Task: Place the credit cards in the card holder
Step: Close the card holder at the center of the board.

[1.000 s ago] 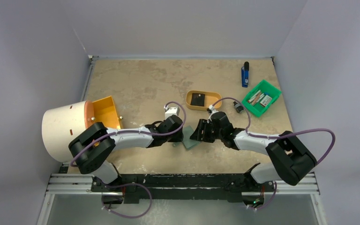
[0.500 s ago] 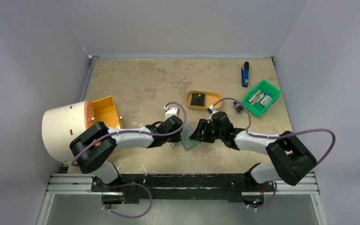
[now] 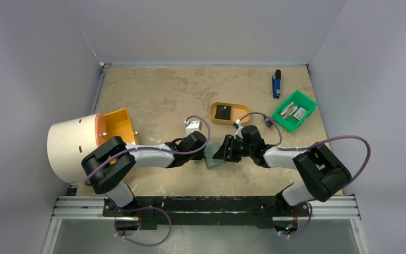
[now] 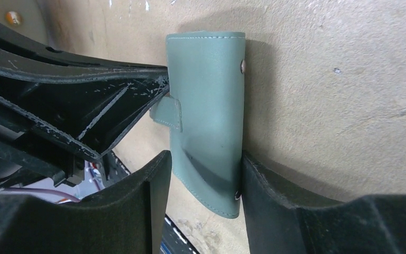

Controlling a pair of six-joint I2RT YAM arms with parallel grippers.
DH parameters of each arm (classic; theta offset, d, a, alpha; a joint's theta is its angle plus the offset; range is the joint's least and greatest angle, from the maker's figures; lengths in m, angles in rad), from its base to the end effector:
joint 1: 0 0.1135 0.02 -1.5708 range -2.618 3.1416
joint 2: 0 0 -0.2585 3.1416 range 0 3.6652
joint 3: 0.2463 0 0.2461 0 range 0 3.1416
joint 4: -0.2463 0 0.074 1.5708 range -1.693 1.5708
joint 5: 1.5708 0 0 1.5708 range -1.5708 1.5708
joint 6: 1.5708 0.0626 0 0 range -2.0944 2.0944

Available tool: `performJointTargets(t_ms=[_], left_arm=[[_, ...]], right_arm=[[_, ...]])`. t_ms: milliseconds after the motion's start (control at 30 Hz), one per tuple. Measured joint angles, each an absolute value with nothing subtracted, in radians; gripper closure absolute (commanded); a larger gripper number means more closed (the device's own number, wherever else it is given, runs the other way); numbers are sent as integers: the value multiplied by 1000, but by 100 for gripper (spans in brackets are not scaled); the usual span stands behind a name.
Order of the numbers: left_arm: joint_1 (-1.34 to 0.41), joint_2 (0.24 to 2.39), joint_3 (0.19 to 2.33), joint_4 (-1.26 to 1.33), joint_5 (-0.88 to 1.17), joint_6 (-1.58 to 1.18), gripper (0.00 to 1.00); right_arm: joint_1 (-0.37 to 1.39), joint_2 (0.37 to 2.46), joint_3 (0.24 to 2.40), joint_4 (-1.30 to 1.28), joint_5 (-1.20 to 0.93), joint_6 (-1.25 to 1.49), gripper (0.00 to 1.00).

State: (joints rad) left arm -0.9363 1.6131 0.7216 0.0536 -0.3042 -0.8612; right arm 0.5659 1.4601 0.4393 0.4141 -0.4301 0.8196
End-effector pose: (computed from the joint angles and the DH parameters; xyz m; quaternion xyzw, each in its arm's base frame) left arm 0.2030 -0.2442 0.1244 -0.0196 0.9242 -0.1891 0.3312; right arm 0.2180 0.1694 0.1237 0.0114 0.8712 0.4348 0.2278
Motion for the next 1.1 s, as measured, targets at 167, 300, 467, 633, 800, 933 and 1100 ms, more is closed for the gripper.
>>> performJointTargets(t_ms=[167, 300, 467, 633, 800, 933, 1100], left_arm=[[-936, 1623, 722, 77, -310, -861, 100], [-936, 1631, 722, 96, -312, -861, 100], [-936, 1612, 713, 73, -337, -864, 99], [-936, 1526, 696, -72, -400, -864, 88], [-936, 1427, 694, -141, -433, -864, 82], [-936, 1395, 694, -109, -409, -863, 80], [-936, 1473, 727, -28, -330, -861, 81]], right_arm=[[564, 1501, 445, 444, -482, 817, 51], [564, 1524, 449, 466, -515, 817, 48], [564, 1525, 451, 468, -521, 818, 46], [564, 1523, 457, 455, -517, 817, 46], [564, 1523, 460, 448, -516, 815, 46], [564, 1523, 462, 445, -515, 808, 46], [564, 1523, 462, 445, -515, 803, 46]])
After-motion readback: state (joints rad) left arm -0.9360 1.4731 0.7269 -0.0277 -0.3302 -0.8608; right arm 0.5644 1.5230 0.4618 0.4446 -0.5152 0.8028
